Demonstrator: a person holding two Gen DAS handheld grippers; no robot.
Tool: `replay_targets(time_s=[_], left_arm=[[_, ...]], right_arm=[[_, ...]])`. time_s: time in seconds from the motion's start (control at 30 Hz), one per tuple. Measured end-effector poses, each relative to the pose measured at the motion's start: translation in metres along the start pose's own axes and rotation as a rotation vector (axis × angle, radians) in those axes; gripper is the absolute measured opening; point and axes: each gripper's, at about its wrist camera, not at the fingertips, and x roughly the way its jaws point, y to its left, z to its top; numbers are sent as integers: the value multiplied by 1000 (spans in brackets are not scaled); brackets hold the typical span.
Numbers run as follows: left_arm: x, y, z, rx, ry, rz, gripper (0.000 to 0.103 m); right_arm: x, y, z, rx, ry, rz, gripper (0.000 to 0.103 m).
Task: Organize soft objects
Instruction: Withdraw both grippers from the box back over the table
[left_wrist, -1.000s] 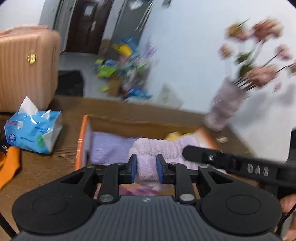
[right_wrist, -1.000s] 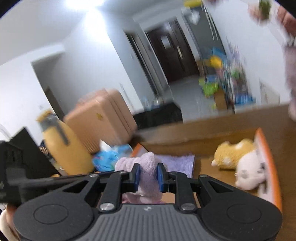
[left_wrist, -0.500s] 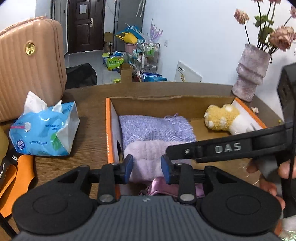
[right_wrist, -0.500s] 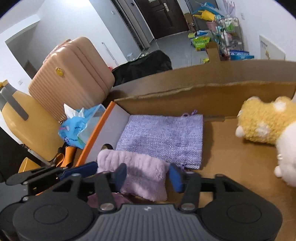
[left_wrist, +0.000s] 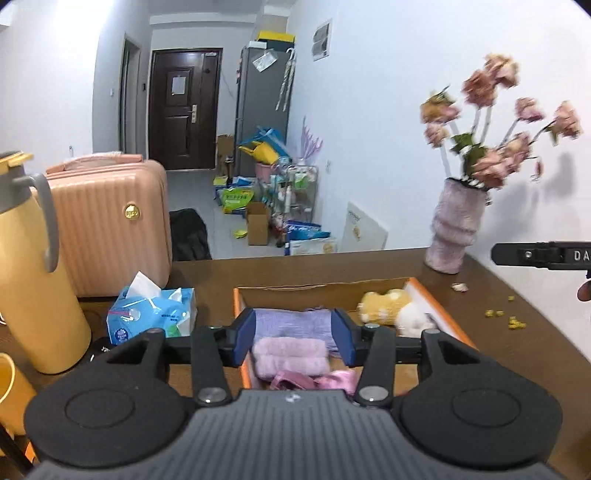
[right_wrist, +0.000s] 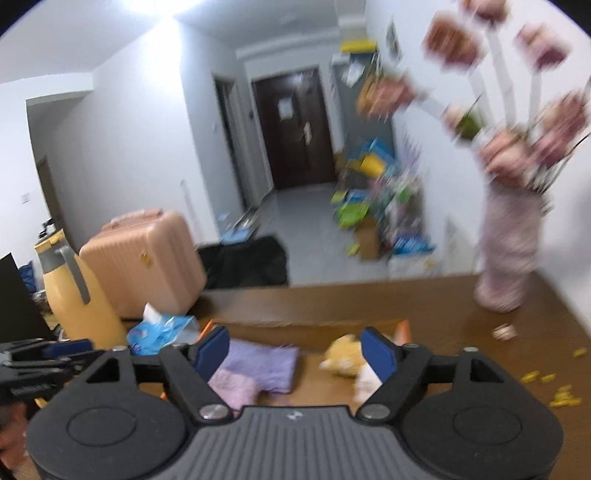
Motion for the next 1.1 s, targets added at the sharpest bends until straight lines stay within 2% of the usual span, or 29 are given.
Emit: replay_targets(time_s=[0.17,0.23,0.3,0.33,0.47,0.63,0.87,0.97,1.1], left_arm=[[-44,-22,-5,27,-39,1,50],[-61,-29,-9,39,-72,21,56],[-79,-36,-18,53,-125,44,74],[-87,-39,-24,52,-151,50,78],[-116,-45,-53,43,-190,49,83],[-159,-54,-97,55,-311,74,91],[-222,-63,-159,83,-398,62,103],[-250,-65,-195,140,-421,65,103],[-276,-52,-245,69,-377,0,103]], right_arm=[[-56,-3,-14,-22,-45,-20,83],[-77,-2,-21,-26,-75,-29,84],[-93,2,-30,-32,-109,-35,86],[-99,4,-36,-36,-123,-37,87],[-124,15,-65,-53,-179,-29,88],[-160,35,-107,-118,-249,-41,92],[-211,69,-175,-212,-303,-39,98],[-241,82,-214,-223,-336,-23,101],[-285,89,-268,-128,-343,71,103]])
